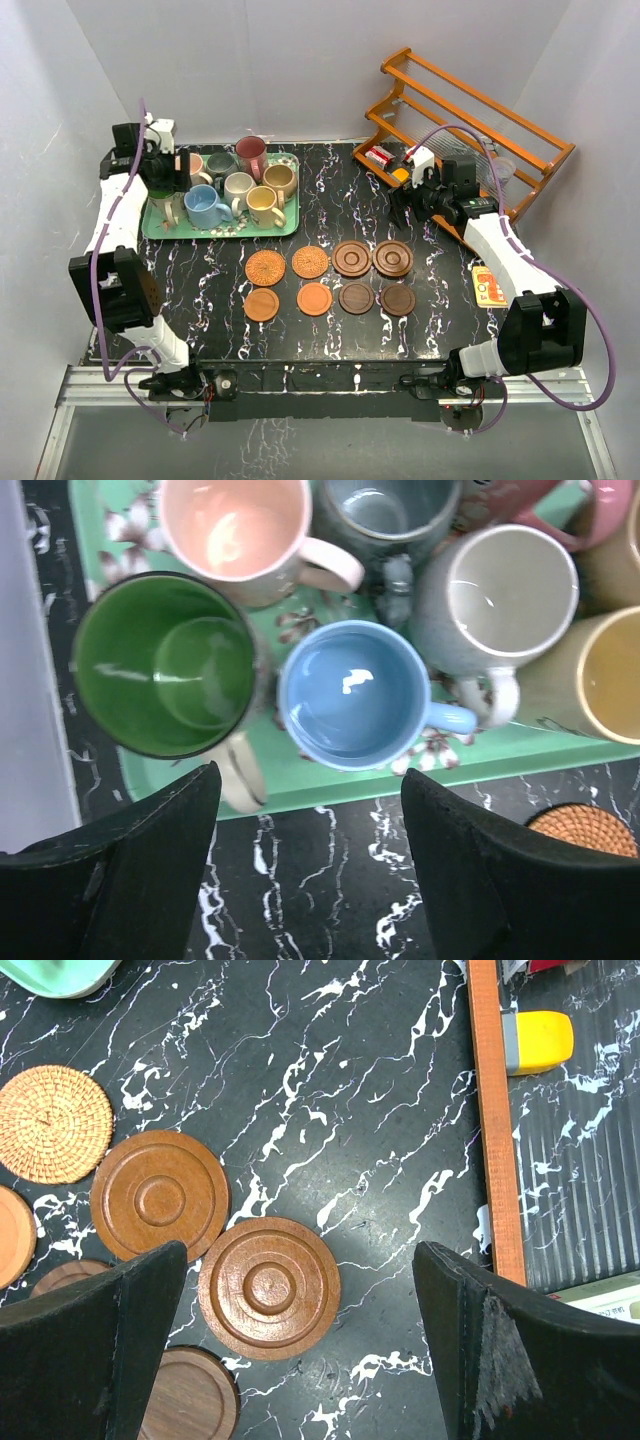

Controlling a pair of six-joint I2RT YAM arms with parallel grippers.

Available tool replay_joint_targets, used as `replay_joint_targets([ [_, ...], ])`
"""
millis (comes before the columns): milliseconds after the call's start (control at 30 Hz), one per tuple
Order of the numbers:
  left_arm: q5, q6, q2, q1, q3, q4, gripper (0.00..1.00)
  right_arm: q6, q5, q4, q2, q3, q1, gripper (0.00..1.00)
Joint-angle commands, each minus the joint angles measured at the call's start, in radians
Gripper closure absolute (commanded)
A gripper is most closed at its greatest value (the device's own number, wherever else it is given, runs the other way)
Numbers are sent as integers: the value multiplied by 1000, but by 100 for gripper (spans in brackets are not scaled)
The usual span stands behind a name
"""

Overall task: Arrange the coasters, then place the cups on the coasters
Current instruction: Pick up the cup from the tray.

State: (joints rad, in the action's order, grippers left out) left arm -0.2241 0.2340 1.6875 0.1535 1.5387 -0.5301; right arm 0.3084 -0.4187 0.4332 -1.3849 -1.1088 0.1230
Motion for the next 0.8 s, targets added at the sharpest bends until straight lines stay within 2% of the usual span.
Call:
replay_joint_targets([
  [0, -35, 23, -4, 27, 65, -49, 30, 0, -18, -45, 11, -19, -3, 4],
  [367, -13, 42, 48, 27, 107, -34, 40, 8, -23, -33, -17, -21, -2, 4],
  [767, -167, 16, 147, -1, 213, -84, 45, 12, -30, -22, -43, -26, -2, 4],
])
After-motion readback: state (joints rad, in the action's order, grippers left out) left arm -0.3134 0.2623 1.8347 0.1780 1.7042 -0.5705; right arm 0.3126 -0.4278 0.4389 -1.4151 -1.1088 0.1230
